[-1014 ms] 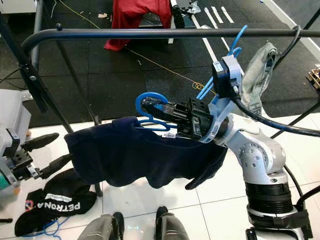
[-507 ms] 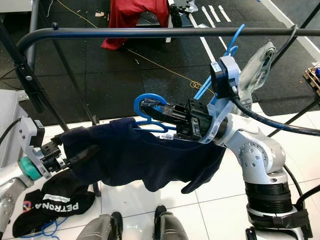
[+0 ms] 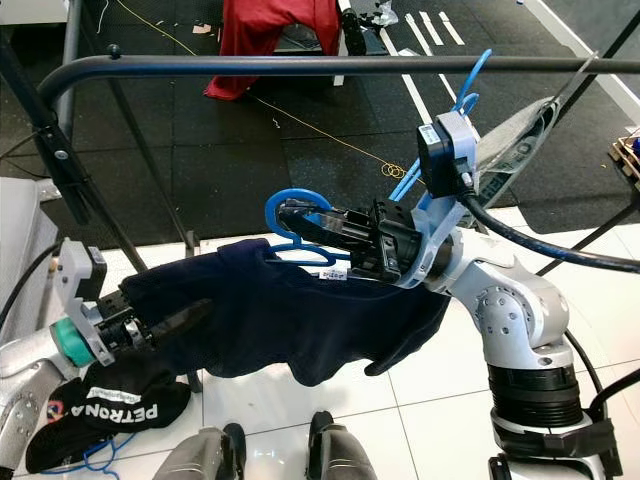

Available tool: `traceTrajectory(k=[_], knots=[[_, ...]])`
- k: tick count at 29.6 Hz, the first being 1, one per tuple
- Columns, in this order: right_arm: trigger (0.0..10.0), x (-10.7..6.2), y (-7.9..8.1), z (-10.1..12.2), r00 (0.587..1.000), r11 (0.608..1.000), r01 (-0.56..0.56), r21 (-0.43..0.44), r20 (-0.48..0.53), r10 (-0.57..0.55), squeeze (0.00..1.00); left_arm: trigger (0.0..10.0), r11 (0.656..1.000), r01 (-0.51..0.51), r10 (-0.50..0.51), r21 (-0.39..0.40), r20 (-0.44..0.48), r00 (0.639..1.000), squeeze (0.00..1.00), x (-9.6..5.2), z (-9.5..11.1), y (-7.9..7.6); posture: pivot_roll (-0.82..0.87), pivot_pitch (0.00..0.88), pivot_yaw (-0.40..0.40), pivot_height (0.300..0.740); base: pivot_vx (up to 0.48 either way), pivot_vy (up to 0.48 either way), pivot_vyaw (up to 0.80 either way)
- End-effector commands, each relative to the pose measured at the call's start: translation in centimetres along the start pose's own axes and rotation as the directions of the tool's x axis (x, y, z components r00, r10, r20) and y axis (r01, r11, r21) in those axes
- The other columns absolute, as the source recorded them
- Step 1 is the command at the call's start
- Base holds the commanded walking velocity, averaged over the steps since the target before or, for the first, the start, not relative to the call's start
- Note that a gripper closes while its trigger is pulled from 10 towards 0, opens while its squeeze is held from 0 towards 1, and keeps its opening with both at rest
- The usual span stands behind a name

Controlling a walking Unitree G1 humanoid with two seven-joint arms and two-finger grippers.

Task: Hang hanger

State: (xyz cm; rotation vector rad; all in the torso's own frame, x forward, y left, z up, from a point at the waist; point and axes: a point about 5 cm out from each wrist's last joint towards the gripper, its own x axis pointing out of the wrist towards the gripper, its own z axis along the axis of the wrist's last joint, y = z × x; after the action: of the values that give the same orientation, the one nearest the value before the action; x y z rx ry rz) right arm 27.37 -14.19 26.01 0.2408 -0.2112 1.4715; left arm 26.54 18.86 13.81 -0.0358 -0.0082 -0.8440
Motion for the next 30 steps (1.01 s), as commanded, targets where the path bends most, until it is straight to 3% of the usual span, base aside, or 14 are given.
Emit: traceTrajectory(k=[1, 24, 30], knots=[[0.0, 0.53, 0.62, 0.42, 0.999, 0.999, -0.049, -0.016, 0.018, 0.049, 0.00, 0.0, 1.000, 0.016, -0.016, -0.019, -0.014, 1.000, 0.00, 0.20, -0.44, -0.39, -0.05, 0.167, 0.007, 0.740, 0.000, 0.000, 0.00], [0.0, 0.24, 0.66, 0.23, 0.999, 0.999, -0.039, -0.007, 0.000, 0.039, 0.00, 0.0, 0.998, 0.051, -0.050, -0.041, 0.009, 0.999, 0.00, 0.45, -0.22, -0.88, -0.06, 0.169, -0.014, 0.740, 0.000, 0.000, 0.00], [0.0, -0.06, 0.69, -0.26, 1.000, 1.000, -0.009, -0.002, -0.010, 0.009, 0.00, 0.0, 0.999, 0.022, -0.021, -0.047, 0.031, 0.999, 0.00, 0.55, -0.15, -0.96, -0.06, 0.156, -0.024, 0.740, 0.000, 0.000, 0.00]])
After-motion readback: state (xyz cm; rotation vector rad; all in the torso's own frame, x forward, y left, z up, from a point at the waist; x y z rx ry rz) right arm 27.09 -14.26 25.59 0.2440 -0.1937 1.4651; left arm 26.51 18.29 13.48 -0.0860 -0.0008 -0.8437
